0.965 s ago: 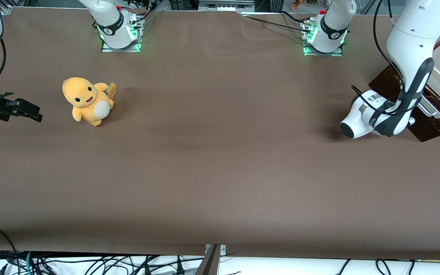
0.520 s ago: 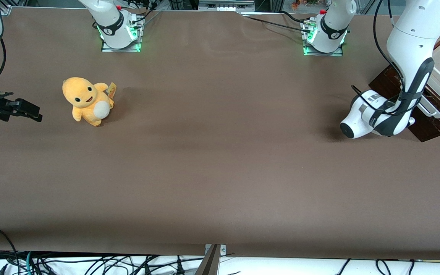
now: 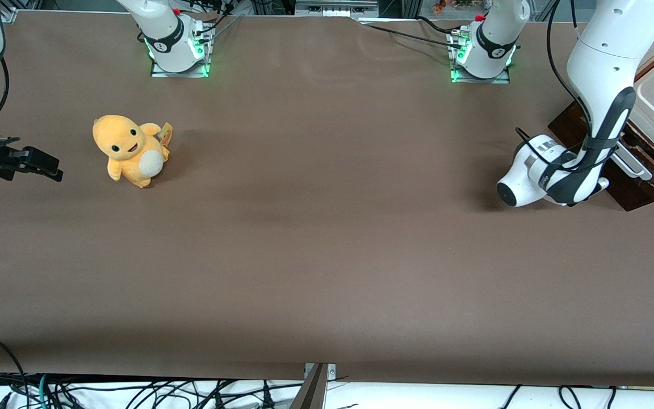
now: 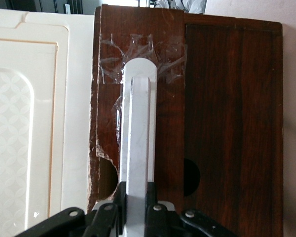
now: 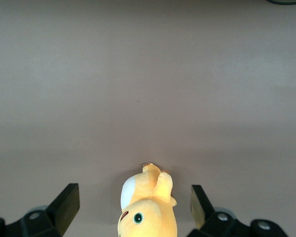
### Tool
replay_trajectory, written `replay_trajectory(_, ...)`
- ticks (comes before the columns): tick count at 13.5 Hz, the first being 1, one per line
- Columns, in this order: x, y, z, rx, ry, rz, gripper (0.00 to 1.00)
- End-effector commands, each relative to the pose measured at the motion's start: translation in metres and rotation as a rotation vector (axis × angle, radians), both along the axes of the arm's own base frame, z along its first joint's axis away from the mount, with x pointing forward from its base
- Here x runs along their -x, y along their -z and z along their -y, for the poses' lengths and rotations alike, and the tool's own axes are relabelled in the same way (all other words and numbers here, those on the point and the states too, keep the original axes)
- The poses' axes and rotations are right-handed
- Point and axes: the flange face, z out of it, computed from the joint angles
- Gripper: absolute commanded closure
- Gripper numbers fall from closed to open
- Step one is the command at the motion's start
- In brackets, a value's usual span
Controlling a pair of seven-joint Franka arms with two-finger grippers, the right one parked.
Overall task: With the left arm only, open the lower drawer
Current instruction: 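Close the left gripper on the white drawer handle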
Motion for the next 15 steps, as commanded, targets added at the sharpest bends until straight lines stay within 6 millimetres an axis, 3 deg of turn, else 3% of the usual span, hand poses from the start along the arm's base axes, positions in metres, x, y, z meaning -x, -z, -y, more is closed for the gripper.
replay_trajectory(1, -0.027, -0.014, 0.009, -0.013, 0.018, 0.007, 0.98)
replay_trajectory(6, -0.036, -0.017, 0.037, 0.010, -0.024, -0.002, 0.98)
replay_trajectory(15, -0.043, -0.020, 0.052, -0.002, -0.033, -0.001, 0.98)
